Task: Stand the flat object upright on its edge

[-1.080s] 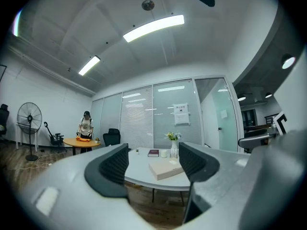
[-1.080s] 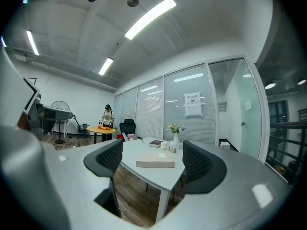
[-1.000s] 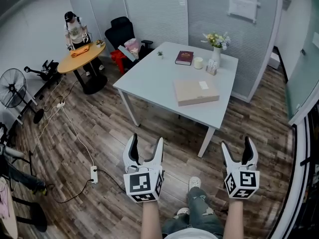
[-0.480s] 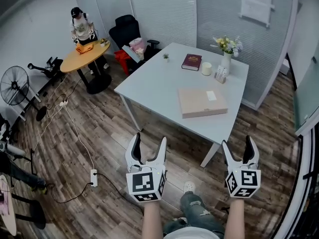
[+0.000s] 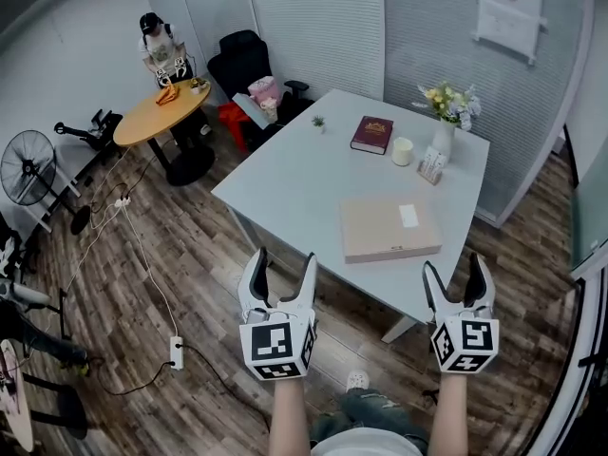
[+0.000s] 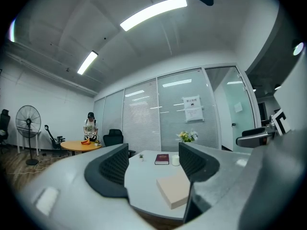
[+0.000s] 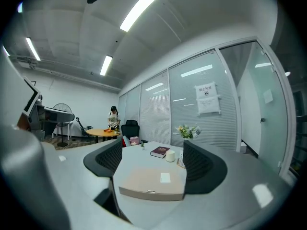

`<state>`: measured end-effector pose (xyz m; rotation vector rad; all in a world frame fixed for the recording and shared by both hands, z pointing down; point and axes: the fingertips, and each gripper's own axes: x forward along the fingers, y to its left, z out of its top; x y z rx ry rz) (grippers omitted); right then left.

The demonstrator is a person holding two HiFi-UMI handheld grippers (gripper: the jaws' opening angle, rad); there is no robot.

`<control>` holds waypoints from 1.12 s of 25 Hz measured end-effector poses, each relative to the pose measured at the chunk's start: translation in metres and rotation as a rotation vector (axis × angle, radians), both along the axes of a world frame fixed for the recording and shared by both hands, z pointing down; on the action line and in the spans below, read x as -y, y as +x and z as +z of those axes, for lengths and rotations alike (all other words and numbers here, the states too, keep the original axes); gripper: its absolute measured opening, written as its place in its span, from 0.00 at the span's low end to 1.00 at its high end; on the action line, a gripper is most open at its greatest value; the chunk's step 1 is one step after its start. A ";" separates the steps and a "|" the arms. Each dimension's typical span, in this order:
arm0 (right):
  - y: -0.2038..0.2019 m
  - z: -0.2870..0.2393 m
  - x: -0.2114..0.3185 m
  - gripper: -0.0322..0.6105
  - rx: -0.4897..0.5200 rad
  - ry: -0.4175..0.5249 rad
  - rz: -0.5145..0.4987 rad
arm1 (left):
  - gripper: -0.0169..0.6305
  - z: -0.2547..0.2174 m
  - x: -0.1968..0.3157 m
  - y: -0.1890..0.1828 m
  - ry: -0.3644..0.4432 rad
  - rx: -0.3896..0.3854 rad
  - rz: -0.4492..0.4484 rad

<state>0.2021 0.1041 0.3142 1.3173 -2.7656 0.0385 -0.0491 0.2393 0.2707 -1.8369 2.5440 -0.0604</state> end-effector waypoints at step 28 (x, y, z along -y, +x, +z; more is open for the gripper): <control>-0.085 0.043 0.176 0.68 -0.040 -0.070 0.097 | 0.51 0.046 0.213 -0.094 -0.066 -0.058 0.137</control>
